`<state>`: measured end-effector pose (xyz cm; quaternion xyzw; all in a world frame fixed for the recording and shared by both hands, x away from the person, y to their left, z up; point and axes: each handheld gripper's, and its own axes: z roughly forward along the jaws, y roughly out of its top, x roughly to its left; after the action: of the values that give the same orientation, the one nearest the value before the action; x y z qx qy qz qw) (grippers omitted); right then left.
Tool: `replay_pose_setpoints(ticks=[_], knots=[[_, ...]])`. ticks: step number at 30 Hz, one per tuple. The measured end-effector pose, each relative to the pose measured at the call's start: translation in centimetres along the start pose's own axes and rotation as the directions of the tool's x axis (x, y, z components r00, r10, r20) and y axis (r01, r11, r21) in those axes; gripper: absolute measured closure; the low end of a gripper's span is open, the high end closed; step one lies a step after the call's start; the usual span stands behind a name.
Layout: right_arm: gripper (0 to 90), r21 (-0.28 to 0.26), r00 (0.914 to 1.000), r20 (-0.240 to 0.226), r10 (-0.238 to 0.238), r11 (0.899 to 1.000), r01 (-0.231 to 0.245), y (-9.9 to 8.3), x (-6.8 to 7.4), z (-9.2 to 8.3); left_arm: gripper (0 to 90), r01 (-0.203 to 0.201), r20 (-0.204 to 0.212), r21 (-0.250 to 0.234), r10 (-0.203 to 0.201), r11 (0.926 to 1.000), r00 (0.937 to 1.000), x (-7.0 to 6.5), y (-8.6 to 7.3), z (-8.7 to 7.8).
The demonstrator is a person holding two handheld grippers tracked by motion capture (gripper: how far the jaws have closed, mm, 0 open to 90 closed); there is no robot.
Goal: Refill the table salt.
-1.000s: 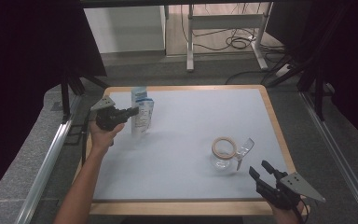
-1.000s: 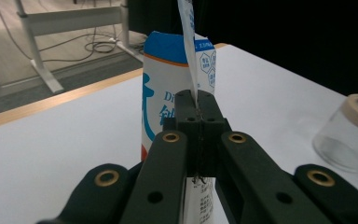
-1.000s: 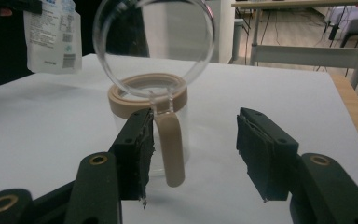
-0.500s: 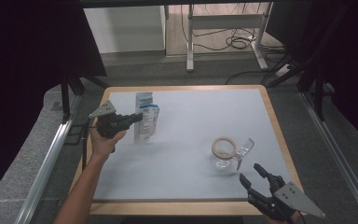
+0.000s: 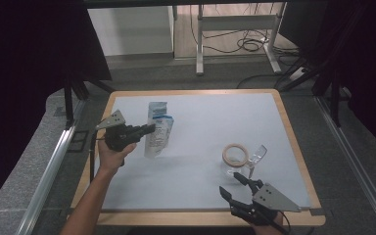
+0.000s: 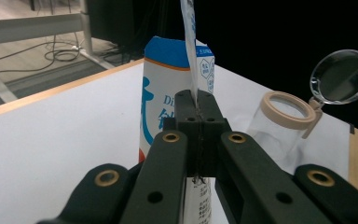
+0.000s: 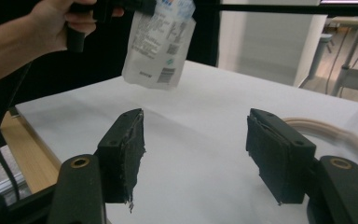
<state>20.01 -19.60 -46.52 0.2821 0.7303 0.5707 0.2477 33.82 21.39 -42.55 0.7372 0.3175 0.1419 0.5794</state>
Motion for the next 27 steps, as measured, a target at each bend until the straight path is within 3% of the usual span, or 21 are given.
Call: replay_pose_setpoints(ticks=[4, 12, 20, 27], knots=[[35.7, 0.030, 0.9997, -0.018, -0.016, 0.999, 0.017, -0.4, 0.7, 2.0, 90.0, -0.005, 0.017, -0.004, 0.005, 1.0000, 0.9998, -0.9, 0.1, 0.4], [32.0, 0.094, 0.9988, -0.049, -0.001, 0.996, 0.006, -1.5, 1.8, 6.3, 90.0, -0.006, 0.053, -0.007, 0.007, 1.0000, 0.9986, -2.6, 0.0, 1.3], [29.7, 0.137, 0.9986, -0.038, 0.036, 0.990, -0.030, -2.6, 1.9, 10.0, 90.0, -0.007, 0.072, 0.003, 0.006, 1.0000, 0.9974, -3.8, -0.3, 1.4], [28.1, 0.193, 0.9992, -0.036, 0.019, 0.981, -0.012, -3.0, 1.9, 13.3, 90.0, 0.000, 0.100, -0.004, 0.001, 1.0000, 0.9950, -5.0, -0.2, 1.8]])
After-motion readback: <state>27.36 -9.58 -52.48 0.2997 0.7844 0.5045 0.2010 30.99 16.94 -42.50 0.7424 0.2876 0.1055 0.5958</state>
